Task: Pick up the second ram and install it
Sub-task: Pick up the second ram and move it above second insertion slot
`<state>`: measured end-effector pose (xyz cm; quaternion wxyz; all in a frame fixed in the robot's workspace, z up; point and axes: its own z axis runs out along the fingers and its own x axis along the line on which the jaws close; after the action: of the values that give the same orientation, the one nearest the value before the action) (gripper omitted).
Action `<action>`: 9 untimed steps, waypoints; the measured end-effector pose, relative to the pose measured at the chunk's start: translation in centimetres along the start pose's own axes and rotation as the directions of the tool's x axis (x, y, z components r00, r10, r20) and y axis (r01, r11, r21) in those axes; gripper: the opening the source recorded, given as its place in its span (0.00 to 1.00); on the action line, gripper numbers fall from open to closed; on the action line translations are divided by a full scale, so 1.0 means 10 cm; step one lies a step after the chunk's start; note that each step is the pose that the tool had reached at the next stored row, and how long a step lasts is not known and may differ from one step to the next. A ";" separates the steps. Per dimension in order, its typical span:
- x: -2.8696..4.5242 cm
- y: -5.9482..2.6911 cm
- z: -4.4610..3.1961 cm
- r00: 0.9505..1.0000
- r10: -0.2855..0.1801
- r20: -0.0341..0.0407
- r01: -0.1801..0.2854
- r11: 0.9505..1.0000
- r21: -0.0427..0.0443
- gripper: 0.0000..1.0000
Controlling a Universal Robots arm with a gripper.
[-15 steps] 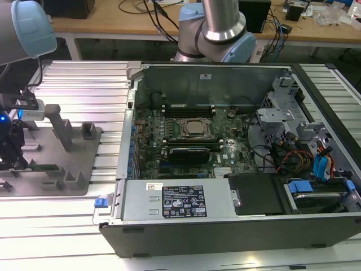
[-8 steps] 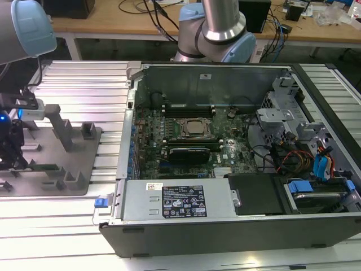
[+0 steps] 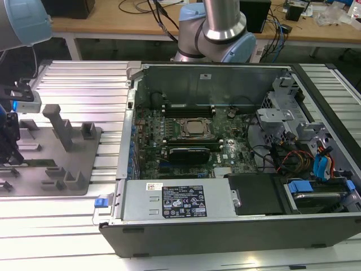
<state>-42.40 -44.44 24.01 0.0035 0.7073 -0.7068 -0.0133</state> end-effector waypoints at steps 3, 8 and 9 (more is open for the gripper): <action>0.000 0.000 -0.036 1.000 0.000 0.000 0.000 1.000 0.001 0.09; -0.001 0.002 -0.097 1.000 -0.001 0.001 0.001 1.000 0.001 0.09; -0.002 0.003 -0.145 1.000 -0.001 0.003 0.001 1.000 0.001 0.09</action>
<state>-42.39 -44.45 25.46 0.0022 0.7077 -0.7064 -0.0140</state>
